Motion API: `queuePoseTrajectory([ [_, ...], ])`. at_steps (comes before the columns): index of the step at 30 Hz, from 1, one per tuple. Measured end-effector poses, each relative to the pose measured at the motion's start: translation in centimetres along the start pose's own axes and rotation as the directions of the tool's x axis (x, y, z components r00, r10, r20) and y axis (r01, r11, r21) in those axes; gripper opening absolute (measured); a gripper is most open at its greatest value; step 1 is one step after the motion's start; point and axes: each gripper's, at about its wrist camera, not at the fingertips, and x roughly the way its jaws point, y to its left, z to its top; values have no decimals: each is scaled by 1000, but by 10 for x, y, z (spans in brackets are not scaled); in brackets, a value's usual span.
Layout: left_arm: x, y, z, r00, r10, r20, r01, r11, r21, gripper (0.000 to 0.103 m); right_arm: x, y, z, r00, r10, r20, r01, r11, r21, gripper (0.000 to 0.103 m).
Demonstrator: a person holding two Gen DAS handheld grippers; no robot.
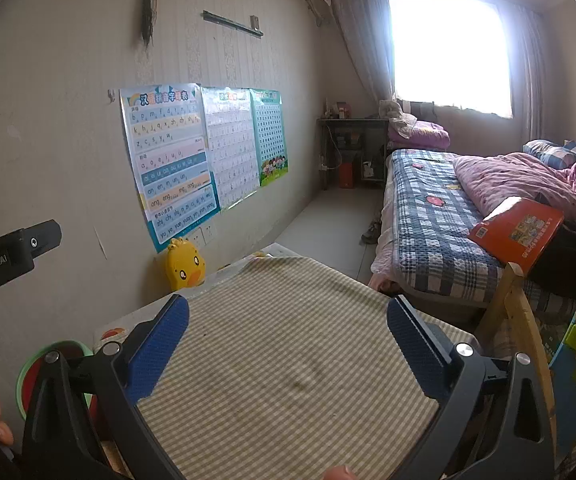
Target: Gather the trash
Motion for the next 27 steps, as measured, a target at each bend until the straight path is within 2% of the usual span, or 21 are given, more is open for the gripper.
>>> queuePoseTrajectory([
  [21, 10, 1, -11, 1000, -2, -28, 2, 1000, 3, 98, 11, 0, -8, 999, -3, -37, 3, 1000, 7, 95],
  [24, 14, 2, -16, 1000, -12, -25, 12, 1000, 9, 98, 23, -5, -13, 997, 11, -77, -9, 1000, 30, 95],
  [27, 25, 3, -27, 998, -12, -66, 15, 999, 39, 98, 54, -17, -29, 988, 0, -154, 9, 998, 60, 95],
])
